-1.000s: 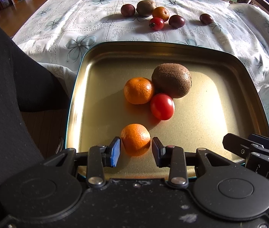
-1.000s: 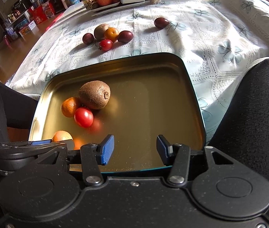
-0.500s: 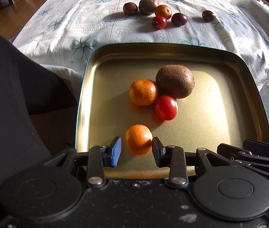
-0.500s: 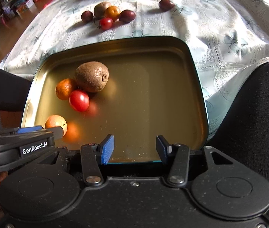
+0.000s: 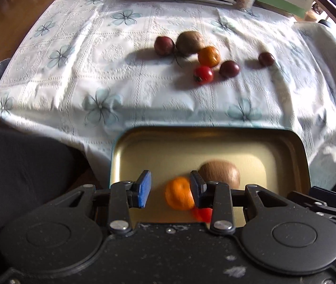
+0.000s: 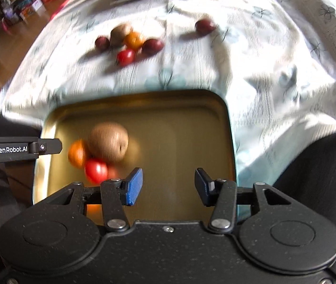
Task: Organize fruits
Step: 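Move both grippers from the tray back to the fruit row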
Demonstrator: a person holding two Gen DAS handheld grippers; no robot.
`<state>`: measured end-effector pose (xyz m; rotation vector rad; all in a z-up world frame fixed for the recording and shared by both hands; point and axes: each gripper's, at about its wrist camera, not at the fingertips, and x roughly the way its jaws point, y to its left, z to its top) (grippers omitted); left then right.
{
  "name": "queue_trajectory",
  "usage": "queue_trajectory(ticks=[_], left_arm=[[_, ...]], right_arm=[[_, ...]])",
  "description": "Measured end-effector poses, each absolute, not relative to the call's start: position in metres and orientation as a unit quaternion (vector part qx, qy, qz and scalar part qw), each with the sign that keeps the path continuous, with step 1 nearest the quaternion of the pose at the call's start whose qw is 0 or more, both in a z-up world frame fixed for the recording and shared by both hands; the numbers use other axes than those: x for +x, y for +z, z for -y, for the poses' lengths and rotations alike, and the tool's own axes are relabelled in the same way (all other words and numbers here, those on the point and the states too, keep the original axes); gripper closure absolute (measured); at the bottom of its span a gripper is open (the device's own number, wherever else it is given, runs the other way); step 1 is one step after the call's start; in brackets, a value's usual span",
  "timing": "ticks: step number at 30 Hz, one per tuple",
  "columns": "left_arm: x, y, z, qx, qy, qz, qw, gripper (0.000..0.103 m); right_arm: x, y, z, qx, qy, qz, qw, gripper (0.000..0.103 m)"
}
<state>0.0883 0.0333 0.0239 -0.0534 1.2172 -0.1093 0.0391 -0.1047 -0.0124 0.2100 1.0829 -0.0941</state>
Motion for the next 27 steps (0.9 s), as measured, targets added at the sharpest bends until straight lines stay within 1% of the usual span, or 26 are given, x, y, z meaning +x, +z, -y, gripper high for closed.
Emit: queue_trajectory(ticks=[10,21,27], left_arm=[[0.185,0.025,-0.039,-0.025,-0.032,-0.581,0.813,0.067],[0.292,0.009,-0.039,-0.070,-0.008,-0.579,0.812,0.067],[0.331,-0.004,-0.033,-0.088,-0.001,-0.575,0.814,0.067]], right_arm=[[0.105,0.002,0.137,0.132,-0.084,-0.506,0.848,0.047],[0.163,-0.005,0.164,0.160,-0.118,-0.516,0.833,0.047],[0.188,-0.011,0.169,0.158,-0.125,-0.521,0.830,0.047]])
